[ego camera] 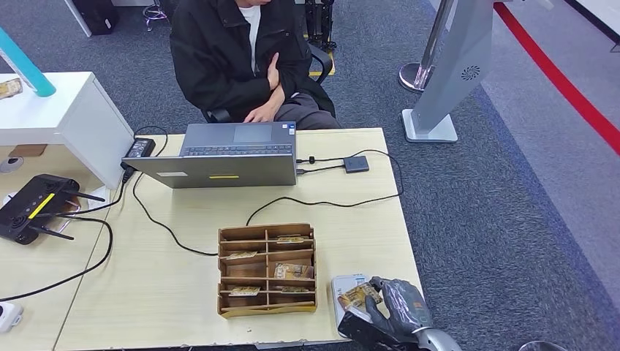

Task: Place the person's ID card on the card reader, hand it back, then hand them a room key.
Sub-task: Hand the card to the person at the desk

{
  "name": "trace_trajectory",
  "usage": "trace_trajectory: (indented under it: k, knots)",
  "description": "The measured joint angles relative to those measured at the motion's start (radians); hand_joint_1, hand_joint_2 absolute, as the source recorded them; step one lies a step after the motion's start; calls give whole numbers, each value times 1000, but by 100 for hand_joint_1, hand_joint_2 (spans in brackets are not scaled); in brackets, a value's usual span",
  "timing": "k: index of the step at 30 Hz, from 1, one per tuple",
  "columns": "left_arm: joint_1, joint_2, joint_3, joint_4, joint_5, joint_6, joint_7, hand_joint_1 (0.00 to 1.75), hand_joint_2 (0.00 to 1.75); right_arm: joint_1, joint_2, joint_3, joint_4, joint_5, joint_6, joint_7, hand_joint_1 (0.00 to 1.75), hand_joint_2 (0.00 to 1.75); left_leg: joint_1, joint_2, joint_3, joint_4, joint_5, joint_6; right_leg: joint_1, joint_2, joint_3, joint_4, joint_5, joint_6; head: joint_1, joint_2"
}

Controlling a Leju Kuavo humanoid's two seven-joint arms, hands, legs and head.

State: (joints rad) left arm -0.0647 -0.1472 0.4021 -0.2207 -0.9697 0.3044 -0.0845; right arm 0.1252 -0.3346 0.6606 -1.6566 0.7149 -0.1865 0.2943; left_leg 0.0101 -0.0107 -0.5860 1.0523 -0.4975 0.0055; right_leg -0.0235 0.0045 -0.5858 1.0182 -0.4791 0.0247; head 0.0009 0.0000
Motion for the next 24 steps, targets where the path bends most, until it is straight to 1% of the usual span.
trace_trajectory:
  k: [9, 24]
  knots:
    - [0, -5, 0, 0, -1, -2, 2, 0, 0, -9, 6, 0, 8, 68, 23, 31, 175, 175, 0, 0, 0, 0, 0, 0, 0, 0, 0, 0, 0, 0, 0, 0]
    - [0, -5, 0, 0, -1, -2, 3, 0, 0, -14, 16, 0, 17, 86, 24, 35, 175, 175, 0, 0, 0, 0, 0, 0, 0, 0, 0, 0, 0, 0, 0, 0]
